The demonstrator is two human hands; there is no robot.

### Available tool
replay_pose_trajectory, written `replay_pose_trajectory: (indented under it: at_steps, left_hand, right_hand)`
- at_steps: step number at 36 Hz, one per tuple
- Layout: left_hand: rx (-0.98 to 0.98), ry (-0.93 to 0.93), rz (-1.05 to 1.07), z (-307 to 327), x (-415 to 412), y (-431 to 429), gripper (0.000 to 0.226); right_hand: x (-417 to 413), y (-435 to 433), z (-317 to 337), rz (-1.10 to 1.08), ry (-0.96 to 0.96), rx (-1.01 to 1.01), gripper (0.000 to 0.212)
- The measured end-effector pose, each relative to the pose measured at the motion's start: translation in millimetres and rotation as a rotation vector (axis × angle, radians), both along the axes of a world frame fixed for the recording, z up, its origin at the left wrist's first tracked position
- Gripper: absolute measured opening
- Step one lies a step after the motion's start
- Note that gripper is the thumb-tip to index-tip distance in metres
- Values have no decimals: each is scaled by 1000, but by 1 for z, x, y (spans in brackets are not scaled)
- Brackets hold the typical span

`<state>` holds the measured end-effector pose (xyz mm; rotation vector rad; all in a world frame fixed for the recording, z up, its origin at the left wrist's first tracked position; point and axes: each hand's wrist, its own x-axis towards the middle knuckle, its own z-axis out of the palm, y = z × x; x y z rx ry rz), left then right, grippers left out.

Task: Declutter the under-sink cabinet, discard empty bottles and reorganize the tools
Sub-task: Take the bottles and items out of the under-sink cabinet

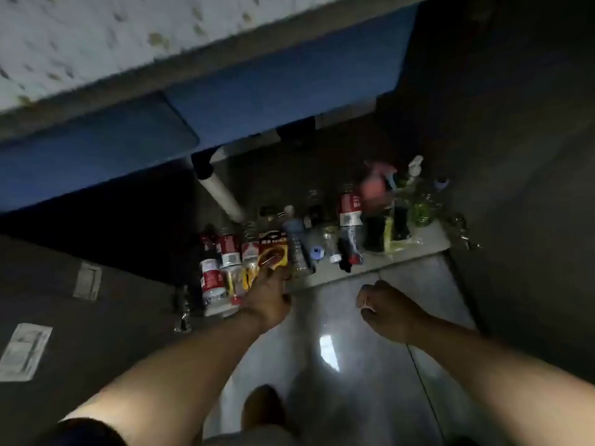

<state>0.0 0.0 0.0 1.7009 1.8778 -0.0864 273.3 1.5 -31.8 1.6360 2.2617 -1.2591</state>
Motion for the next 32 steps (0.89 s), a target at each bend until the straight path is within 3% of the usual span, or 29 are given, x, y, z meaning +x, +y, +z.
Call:
replay_pose_trajectory:
  at_steps: [6,12,17,21,24,28,32]
  left_hand:
    - [61,89,-78,-48,-19,21,72]
    - [108,87,-86,-65,-39,15,76]
    - [87,46,-88,-46,-57,-3,66]
    - [120,-12,-123,-26,-68,-5,42]
    - [159,-85,-91,-23,-65,-3,28]
    - [210,-182,-111,-36,-50,13,21]
    - [212,-347,0,-52,-12,48,27]
  right_hand:
    - [-32,28,-48,-62,147,89,8]
    - [-57,32,-44,25,54,172,11]
    - [-58,3,-10,-36,-31,178,8]
    - [-49,-8,14,-23,-185,179,23]
    - [-45,-8,18,-104,-234,179,19]
    - [-41,5,6,-209,-214,163,33]
    - [-39,35,-14,-358,-95,167,46]
